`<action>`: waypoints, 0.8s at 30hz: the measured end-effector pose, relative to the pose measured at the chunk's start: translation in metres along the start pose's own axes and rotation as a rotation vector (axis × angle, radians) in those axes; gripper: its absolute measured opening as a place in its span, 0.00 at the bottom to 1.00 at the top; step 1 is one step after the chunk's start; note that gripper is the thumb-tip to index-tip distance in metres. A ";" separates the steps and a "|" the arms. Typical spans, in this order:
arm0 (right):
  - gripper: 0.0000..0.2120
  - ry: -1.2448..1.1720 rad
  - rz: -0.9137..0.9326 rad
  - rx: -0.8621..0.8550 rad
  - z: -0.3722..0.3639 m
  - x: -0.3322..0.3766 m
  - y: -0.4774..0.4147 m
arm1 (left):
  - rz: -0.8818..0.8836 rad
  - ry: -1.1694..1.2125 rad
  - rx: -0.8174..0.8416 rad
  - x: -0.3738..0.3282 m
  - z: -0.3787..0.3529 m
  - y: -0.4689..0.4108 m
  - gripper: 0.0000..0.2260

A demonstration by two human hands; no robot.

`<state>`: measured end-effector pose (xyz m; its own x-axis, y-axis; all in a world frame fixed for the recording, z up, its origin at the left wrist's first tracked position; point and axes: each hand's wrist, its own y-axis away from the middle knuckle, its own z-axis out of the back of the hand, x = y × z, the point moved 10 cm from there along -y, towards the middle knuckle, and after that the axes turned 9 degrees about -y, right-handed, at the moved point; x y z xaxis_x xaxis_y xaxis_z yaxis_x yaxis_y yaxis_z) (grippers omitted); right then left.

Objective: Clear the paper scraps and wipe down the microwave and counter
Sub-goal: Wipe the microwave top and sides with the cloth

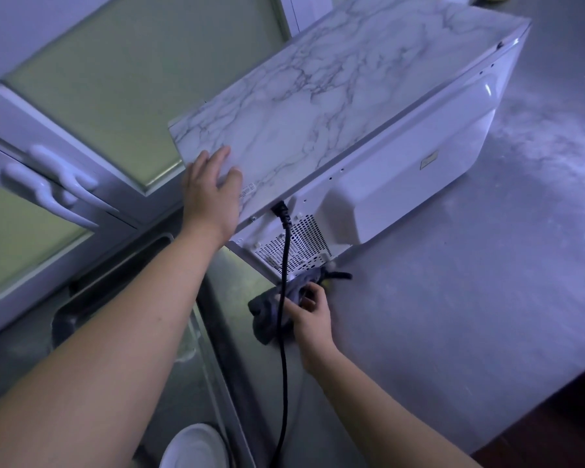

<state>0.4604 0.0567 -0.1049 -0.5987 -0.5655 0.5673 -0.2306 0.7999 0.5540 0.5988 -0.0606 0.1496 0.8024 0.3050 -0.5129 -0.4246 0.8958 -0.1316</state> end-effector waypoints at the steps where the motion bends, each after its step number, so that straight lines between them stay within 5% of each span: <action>1: 0.20 0.013 -0.009 -0.034 0.000 0.000 -0.001 | -0.002 0.009 -0.001 -0.001 0.000 0.000 0.22; 5: 0.16 0.128 -0.034 -0.149 0.011 0.006 -0.003 | 0.000 0.027 -0.001 0.002 -0.001 0.000 0.22; 16: 0.15 0.214 0.104 -0.111 0.085 0.092 0.082 | -0.006 -0.037 0.016 -0.002 -0.002 -0.005 0.22; 21: 0.17 0.651 0.173 -0.132 0.100 0.155 0.095 | -0.022 -0.048 -0.003 -0.008 0.003 -0.017 0.23; 24: 0.14 0.841 0.062 -0.185 0.121 0.131 0.096 | -0.015 -0.085 0.048 -0.005 -0.007 -0.009 0.23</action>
<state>0.2668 0.0840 -0.0509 0.1776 -0.5412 0.8219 -0.0441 0.8300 0.5561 0.5959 -0.0726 0.1473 0.8420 0.3159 -0.4374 -0.3934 0.9142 -0.0970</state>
